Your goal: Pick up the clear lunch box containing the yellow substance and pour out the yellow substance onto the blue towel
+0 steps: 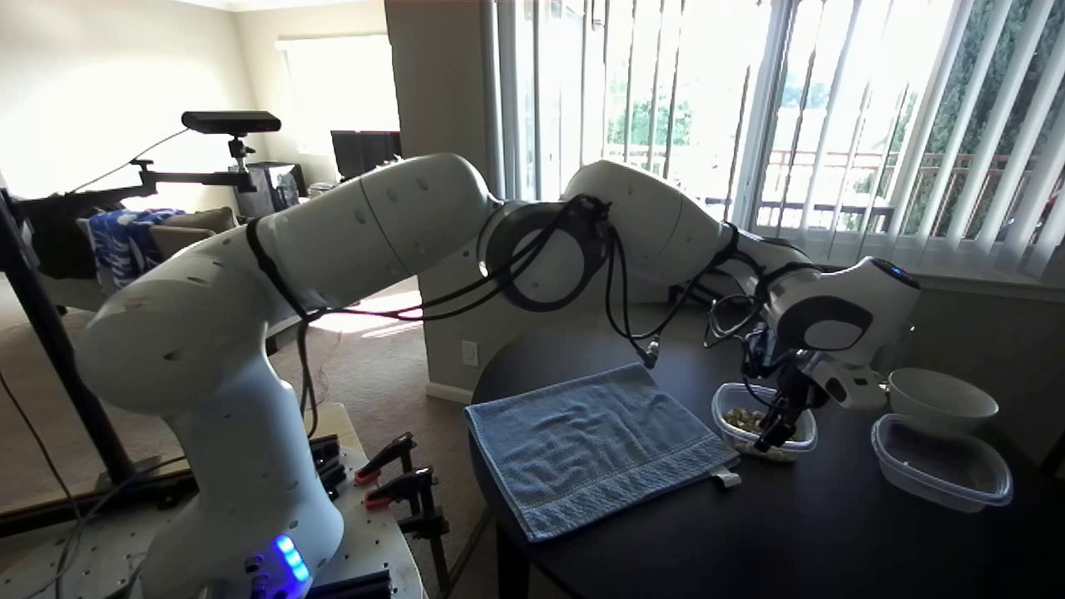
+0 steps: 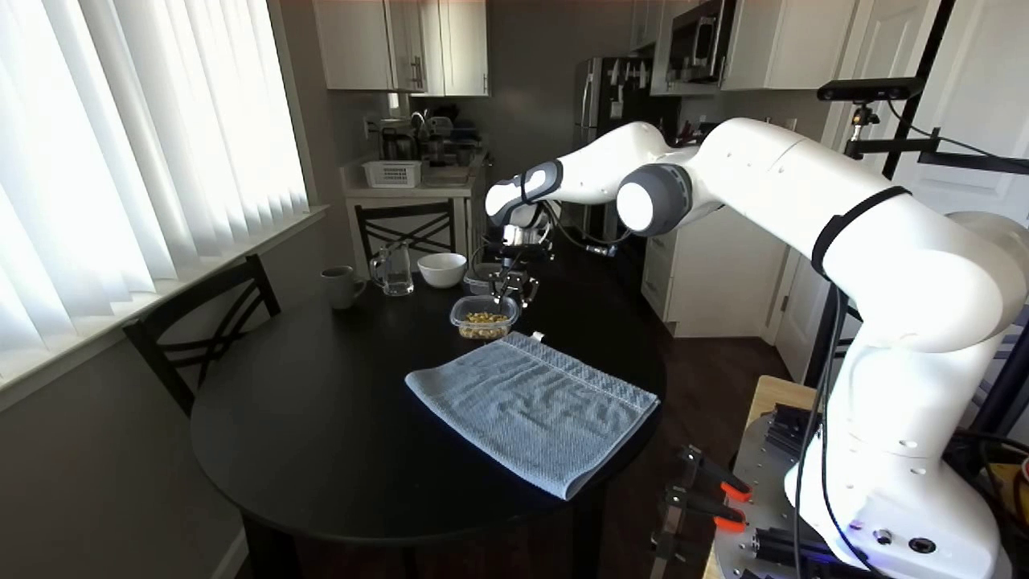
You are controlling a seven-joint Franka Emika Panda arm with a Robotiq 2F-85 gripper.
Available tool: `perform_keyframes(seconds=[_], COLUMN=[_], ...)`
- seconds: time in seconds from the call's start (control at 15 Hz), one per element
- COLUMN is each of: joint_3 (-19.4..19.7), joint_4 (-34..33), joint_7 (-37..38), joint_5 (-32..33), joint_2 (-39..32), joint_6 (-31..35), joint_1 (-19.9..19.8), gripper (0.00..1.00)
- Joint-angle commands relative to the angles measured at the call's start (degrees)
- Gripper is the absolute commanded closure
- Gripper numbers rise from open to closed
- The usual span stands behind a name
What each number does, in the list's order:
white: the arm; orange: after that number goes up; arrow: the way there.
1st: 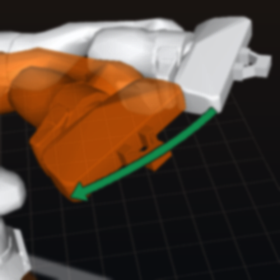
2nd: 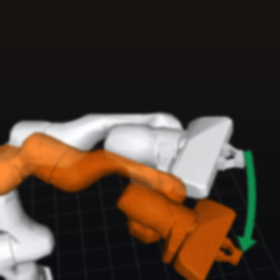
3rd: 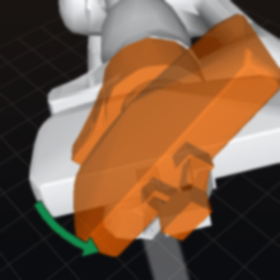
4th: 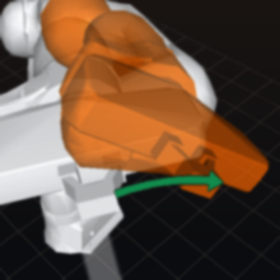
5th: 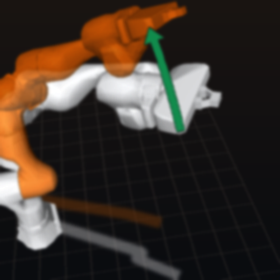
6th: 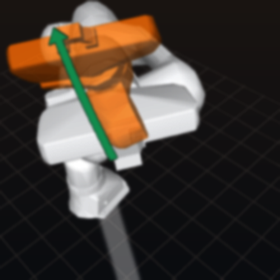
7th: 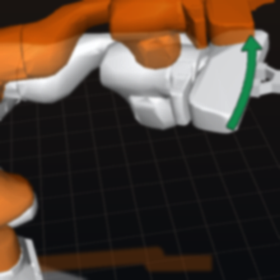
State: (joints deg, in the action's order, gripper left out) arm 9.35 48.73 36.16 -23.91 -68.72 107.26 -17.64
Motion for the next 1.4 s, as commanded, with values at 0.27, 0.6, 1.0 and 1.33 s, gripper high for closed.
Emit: perform_keyframes(seconds=[0.27, 0.6, 1.0, 1.33], joint_3=[1.35, 1.24, 1.22, -2.91], joint_4=[-3.43, -5.10, -7.19, -8.08], joint_7=[2.23, 2.02, 1.66, -6.40], joint_5=[0.77, 0.63, 0.57, -2.45], joint_2=[-1.01, -1.99, -2.93, -3.01], joint_6=[-4.84, -7.07, -9.47, -11.10], joint_1=[0.46, 0.41, 0.27, -2.12], gripper=[0.95, 0.61, 0.23, 0.00])
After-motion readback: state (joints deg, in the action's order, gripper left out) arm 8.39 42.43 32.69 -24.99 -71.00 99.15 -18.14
